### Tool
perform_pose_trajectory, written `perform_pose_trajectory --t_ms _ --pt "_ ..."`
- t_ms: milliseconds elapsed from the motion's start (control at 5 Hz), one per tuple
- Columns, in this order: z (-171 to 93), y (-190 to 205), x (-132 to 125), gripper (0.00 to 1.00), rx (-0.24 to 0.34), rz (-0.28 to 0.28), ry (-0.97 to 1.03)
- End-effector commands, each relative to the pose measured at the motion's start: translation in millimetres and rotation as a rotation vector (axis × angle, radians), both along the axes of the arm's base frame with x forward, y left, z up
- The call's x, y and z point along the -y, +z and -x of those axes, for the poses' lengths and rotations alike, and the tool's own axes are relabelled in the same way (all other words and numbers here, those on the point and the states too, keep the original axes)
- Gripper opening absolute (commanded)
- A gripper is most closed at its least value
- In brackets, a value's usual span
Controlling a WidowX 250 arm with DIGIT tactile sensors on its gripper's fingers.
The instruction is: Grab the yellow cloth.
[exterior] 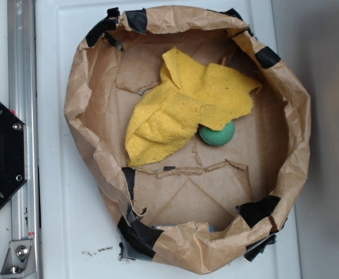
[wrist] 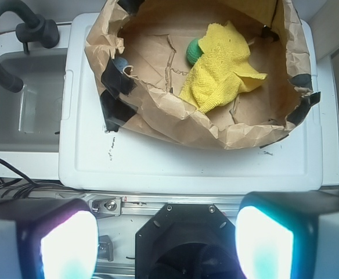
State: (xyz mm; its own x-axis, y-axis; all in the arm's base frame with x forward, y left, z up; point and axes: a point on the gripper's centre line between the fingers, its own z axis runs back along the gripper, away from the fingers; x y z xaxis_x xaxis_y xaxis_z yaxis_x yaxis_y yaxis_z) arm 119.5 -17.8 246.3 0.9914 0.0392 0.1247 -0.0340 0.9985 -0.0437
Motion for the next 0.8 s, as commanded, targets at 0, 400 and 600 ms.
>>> perform_pose_trajectory --t_ms 0,400,600 --pt "0 0 0 1.00 0.000 0.000 0.000" --pt "-101 -54 -43 1.00 0.097 -0.058 0.073" --pt "-137 -87 -54 1.00 0.065 -0.102 0.039"
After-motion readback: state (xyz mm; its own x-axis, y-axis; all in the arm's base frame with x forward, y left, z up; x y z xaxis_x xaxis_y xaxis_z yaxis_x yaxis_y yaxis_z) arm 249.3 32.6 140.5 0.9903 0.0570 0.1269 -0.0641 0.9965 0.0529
